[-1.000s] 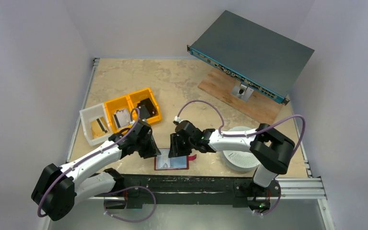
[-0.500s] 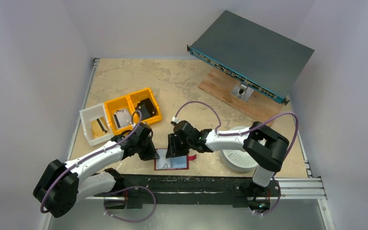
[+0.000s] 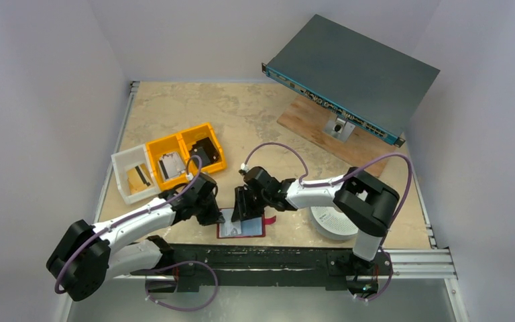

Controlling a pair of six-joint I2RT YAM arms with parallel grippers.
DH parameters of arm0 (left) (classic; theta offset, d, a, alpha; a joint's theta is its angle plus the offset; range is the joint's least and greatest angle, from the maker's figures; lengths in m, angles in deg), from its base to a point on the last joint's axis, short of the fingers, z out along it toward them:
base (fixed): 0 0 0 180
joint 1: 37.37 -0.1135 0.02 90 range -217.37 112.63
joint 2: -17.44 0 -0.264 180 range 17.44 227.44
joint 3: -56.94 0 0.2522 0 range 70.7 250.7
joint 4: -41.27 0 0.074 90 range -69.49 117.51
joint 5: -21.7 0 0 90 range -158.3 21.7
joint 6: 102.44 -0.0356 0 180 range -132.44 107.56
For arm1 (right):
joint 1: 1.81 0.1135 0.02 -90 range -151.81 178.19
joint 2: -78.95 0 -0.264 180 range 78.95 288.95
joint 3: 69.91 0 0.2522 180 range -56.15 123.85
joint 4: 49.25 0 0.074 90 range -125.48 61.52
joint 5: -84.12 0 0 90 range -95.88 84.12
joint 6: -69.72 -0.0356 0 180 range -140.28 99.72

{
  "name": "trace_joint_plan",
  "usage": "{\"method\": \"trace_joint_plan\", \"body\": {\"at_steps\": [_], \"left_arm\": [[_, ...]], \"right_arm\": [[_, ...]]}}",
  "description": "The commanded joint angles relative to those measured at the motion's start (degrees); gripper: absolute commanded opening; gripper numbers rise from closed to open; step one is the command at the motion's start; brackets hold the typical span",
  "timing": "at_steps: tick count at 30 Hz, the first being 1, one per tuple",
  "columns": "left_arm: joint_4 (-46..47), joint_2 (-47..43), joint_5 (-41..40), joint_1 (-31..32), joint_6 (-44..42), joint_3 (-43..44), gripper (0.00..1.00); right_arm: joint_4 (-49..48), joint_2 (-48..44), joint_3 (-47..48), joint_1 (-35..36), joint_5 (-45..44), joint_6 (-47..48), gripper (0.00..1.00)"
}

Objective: Take the credit cards out of the card holder
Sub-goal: Remove the credit card from the card holder.

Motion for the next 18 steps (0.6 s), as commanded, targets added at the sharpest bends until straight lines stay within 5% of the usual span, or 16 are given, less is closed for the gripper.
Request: {"method": "trace_joint_plan", "body": {"at_steps": [1,8,18], "left_arm": [[2.1,2.5,-0.5,2.1,6.9,-1.7,0.03],[-0.9,1.8,-3.9,3.6,12.2,-1.1,0.00],[-1.7,2.7,-4.0,3.6,14.2,-1.6,0.00]], "right_arm": [[-5.6,3.1,0.4,0.5,2.0,1.0,0.37],[-15.9,0.6,-7.2,-3.4,8.2,-1.9,0.42],[-25.3,-1.2,-13.6,-6.0,13.3,-6.8,0.35]]}}
